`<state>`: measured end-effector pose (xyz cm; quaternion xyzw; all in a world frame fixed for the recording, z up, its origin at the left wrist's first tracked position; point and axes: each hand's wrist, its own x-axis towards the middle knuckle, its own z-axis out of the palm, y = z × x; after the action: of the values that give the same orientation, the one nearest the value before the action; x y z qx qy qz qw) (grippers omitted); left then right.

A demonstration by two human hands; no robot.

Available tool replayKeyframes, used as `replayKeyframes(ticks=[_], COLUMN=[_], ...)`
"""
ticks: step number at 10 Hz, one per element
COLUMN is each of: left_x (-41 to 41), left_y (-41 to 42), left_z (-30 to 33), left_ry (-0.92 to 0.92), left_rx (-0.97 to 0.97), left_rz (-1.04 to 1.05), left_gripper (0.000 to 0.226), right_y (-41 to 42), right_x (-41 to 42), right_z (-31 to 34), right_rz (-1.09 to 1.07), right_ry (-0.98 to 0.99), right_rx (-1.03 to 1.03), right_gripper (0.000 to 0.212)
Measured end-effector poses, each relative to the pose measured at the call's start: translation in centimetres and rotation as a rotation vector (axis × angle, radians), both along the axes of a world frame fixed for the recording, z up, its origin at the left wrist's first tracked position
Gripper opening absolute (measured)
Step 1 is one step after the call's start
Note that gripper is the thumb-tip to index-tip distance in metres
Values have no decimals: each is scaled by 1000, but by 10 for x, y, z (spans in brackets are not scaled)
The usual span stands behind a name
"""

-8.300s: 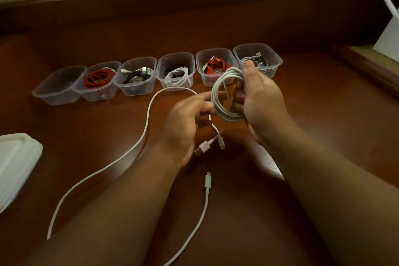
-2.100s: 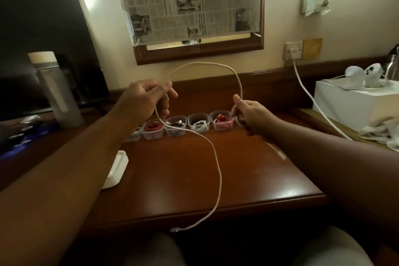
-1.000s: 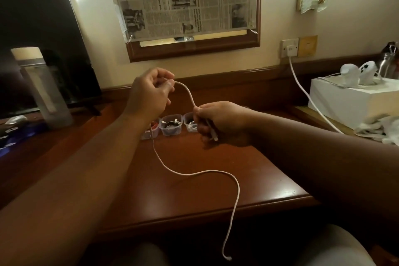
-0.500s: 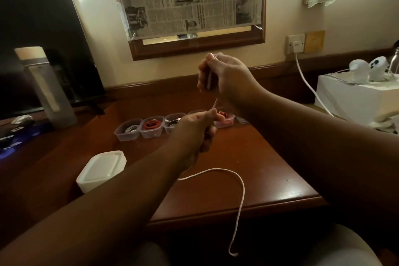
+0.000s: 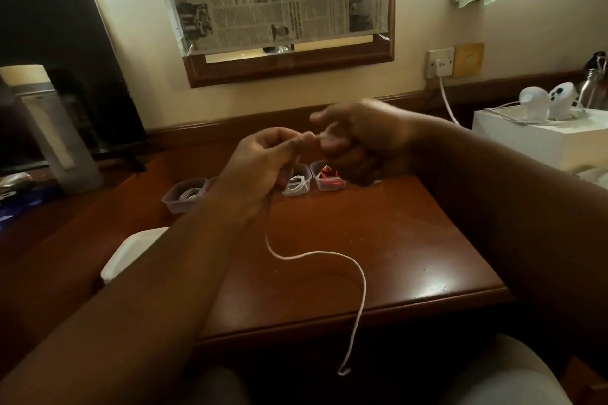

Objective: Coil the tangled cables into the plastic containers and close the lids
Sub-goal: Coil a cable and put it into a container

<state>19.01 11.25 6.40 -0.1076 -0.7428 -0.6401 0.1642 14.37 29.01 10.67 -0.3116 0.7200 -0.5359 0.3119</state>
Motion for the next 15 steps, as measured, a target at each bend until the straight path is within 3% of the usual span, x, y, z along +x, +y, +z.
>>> replayKeyframes(ticks=[1, 2, 3, 4, 5, 6, 7, 8, 10, 11, 12, 13, 14, 15], left_x=[4, 13, 23, 29, 31, 26, 20, 17, 11, 7, 5, 3, 1, 5], left_y=[17, 43, 57, 53, 37, 13, -1, -3, -4, -9, -14, -10, -1, 2], left_z=[-13, -17, -15, -17, -21, -23, -27, -32, -52, -56, -58, -60, -63, -65], left_ry=[-65, -146, -226, -255, -233, -127, -60, -57, -86, -52, -85, -181, -302, -382], left_rx=[345, 507, 462, 202, -70, -391, -444, -307, -41, -79, -25, 175, 358, 248], left_rz=[-157, -186, -192, -160, -123, -20, 38, 48, 26, 70, 45, -8, -56, -79], left_gripper=[17, 13, 18, 21, 20, 12, 5, 4, 32, 30, 20, 18, 12, 16], right_y=[6, -4, -12, -14, -14, -14, -15, -12, -6, -9, -13, -19, -30, -38], right_x=[3, 22, 18, 15, 11, 5, 6, 3, 2, 2, 3, 10, 19, 12], right_z=[2, 16, 17, -3, -19, -30, -36, -41, -50, -60, -69, -69, -59, -51], right_rz=[235, 80, -137, -527, -322, -284, -188, -119, -16, 30, 93, 127, -1, -234], right_ry=[-332, -187, 380, 1079, 1291, 1062, 689, 396, -78, -255, -445, -597, -689, -449], right_rx=[-422, -781, -732, -146, 135, 403, 498, 360, 171, 90, -60, -298, -734, -1000], right_gripper=[48, 37, 35, 42, 38, 51, 63, 58, 58, 59, 56, 50, 47, 47])
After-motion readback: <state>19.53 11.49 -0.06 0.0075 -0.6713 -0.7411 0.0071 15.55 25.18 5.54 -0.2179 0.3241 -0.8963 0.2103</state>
